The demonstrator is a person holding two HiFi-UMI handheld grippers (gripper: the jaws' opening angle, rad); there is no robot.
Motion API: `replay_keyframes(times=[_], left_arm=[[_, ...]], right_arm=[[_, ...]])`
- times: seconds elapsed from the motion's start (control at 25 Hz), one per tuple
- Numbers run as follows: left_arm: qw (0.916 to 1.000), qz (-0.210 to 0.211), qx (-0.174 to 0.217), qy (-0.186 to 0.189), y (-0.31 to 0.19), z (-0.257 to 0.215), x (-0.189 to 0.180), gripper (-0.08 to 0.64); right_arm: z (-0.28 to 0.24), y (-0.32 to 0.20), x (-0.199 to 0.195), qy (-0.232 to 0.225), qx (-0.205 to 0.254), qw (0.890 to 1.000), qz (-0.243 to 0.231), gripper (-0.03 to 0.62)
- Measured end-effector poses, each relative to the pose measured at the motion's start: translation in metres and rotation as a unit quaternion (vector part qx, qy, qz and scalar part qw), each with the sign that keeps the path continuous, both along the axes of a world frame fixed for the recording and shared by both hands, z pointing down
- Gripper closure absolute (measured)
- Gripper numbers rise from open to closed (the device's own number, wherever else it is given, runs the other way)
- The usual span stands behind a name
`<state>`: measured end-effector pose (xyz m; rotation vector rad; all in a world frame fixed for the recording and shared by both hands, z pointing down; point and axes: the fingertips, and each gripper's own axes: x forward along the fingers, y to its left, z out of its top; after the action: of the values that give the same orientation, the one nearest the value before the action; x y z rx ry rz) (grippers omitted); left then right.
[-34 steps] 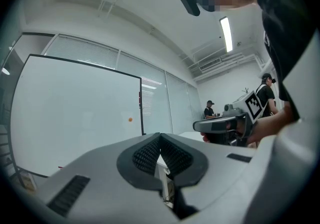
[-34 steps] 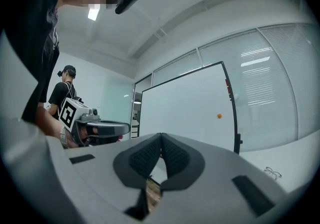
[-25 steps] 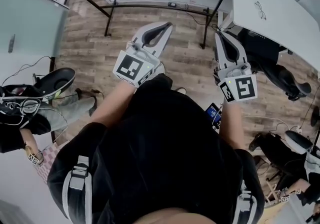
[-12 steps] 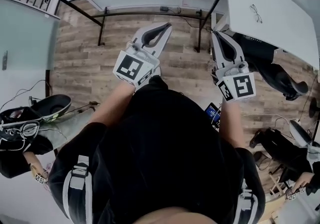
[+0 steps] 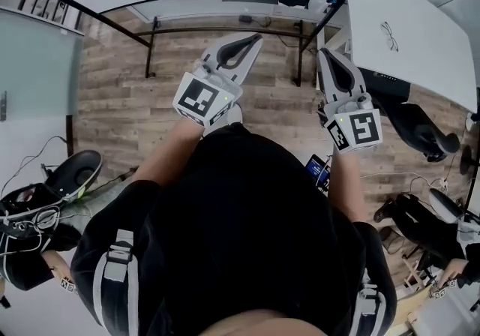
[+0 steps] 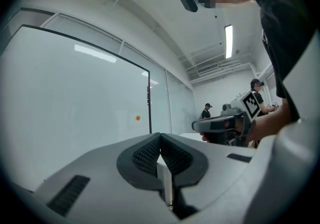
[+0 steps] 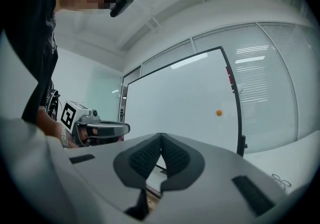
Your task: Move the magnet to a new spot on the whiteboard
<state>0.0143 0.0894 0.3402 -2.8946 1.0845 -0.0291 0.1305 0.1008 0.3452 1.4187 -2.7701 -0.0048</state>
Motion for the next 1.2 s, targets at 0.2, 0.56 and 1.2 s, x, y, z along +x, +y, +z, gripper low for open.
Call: replay_keyframes(times=[0.2, 0.56, 1.2], left_arm=[[0.9999, 0.009, -0.008, 0.004, -0.034, 0.000, -0.020, 0.555], [0.9991, 0.036, -0.013, 0.016, -0.089, 0.005, -0.057, 0.555], [0.9979, 0.060, -0.019, 0.014, -0.150, 0.011, -0.051, 0.555]], right_arm=[[0.000, -0.032, -0.023, 0.006, -0.008, 1.000, 0.007, 0.594], [0.001, -0.081, -0.061, -0.020, -0.022, 0.999, 0.029, 0.594], [0.012, -0.133, -0.056, -0.029, -0.031, 0.997, 0.058, 0.594]])
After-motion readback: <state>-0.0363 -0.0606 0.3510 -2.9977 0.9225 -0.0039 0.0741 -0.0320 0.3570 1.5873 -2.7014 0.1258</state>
